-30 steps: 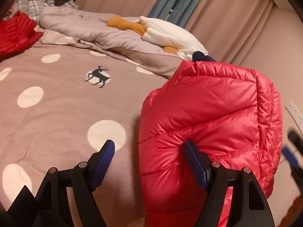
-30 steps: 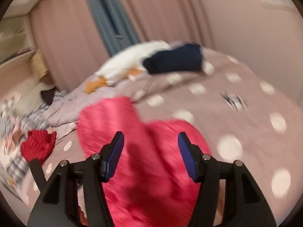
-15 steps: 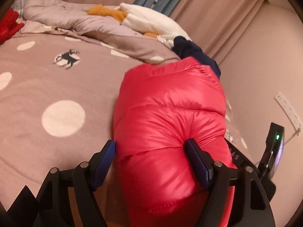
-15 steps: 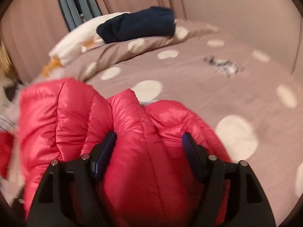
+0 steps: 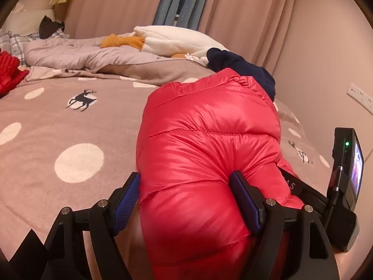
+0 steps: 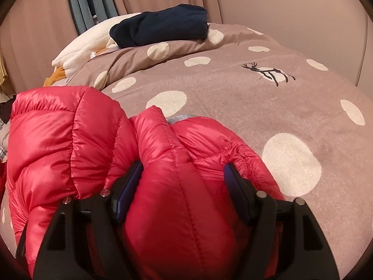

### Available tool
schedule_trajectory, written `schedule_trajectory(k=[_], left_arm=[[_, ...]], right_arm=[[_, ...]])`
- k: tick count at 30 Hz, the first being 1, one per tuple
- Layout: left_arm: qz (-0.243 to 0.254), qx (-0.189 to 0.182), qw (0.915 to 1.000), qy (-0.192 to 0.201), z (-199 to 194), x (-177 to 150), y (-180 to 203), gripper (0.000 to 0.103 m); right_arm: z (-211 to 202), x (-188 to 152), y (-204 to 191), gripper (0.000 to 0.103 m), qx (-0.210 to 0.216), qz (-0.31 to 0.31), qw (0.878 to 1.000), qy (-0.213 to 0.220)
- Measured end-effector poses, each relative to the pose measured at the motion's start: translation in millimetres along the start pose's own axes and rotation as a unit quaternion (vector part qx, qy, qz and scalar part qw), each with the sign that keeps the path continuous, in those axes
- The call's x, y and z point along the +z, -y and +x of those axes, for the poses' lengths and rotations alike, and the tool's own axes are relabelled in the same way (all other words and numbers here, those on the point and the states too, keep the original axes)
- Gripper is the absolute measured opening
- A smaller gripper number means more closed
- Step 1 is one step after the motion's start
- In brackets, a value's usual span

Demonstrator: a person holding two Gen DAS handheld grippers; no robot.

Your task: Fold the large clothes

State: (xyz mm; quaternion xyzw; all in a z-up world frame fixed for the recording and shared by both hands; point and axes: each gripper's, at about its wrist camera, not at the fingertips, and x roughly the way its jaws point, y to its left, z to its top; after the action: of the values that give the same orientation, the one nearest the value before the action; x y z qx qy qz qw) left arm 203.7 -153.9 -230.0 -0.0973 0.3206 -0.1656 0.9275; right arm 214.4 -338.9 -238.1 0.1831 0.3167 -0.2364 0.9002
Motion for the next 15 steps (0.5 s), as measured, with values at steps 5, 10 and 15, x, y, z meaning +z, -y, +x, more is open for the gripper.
schedule_trajectory(k=[5,10,15], left_arm=[[0.008,0.007,0.9999,0.006,0,0,2,0.079],[0.014,0.020,0.9996,0.016,-6,1,8,0.079],[0.042,0.041,0.9979,0.029,-12,0,16,0.079]], right_arm=[[1,-1,0,0.069,0.001,0.001,1.000,0.002],[0,-1,-1,0.070,0.001,0.000,1.000,0.001],[-3,1,-3,0.073,0.002,0.000,1.000,-0.001]])
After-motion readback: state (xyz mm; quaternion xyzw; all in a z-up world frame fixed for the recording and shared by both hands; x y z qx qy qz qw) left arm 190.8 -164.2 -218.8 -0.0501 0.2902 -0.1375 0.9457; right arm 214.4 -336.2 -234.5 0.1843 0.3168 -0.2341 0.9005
